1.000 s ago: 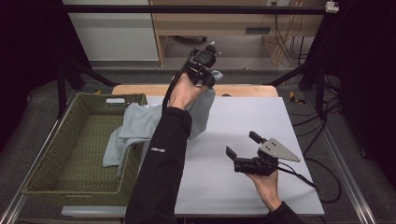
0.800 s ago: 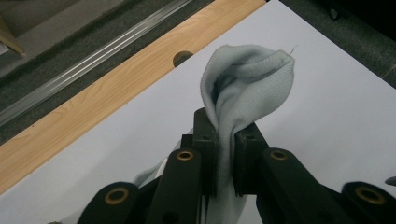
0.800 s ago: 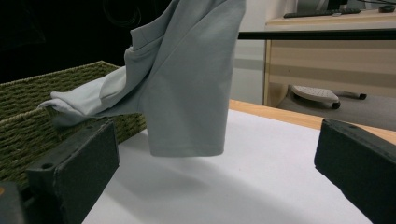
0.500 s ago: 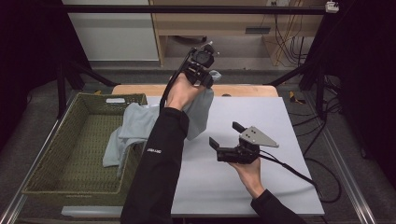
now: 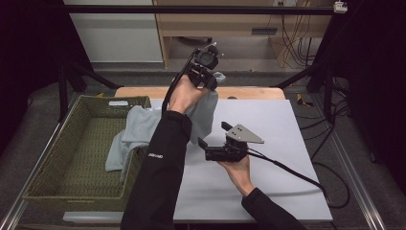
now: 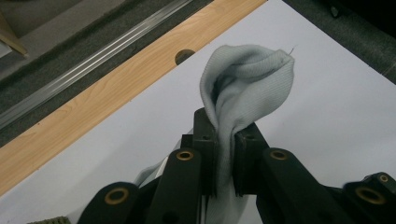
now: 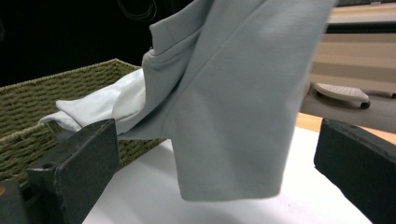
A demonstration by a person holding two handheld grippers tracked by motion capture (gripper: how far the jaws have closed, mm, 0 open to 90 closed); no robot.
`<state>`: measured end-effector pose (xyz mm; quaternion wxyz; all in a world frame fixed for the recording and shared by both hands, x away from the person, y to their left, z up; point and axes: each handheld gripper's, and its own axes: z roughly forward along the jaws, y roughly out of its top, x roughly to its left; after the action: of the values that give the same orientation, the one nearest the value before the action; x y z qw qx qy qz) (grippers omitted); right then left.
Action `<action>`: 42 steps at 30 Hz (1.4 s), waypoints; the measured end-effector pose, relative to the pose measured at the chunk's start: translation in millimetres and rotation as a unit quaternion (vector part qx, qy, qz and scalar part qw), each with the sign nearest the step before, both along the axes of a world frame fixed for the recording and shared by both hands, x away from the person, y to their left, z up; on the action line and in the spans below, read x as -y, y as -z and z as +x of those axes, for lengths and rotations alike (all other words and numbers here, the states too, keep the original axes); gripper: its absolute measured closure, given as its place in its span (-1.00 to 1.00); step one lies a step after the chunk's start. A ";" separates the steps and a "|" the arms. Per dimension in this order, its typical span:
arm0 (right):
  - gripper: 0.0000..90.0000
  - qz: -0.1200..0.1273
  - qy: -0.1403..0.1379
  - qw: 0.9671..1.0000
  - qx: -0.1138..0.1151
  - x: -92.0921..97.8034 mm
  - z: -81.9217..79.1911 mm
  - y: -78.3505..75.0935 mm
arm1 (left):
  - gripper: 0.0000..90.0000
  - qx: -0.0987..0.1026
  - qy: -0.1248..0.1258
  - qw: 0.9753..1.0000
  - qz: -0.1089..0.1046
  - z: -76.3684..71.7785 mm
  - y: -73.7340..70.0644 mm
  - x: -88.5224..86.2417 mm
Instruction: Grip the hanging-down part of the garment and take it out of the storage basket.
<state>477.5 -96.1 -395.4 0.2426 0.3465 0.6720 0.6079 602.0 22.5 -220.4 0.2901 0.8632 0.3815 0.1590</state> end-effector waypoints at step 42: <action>0.81 -0.048 -0.010 0.999 -0.022 -50.4 51.3 15.9 | 0.80 -0.002 -0.002 1.000 0.006 -0.3 -0.6 -4.4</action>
<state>528.7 -45.7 -411.3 0.2381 0.3408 0.7092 0.5694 601.7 26.8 -219.8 0.2838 0.8645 0.3829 0.1597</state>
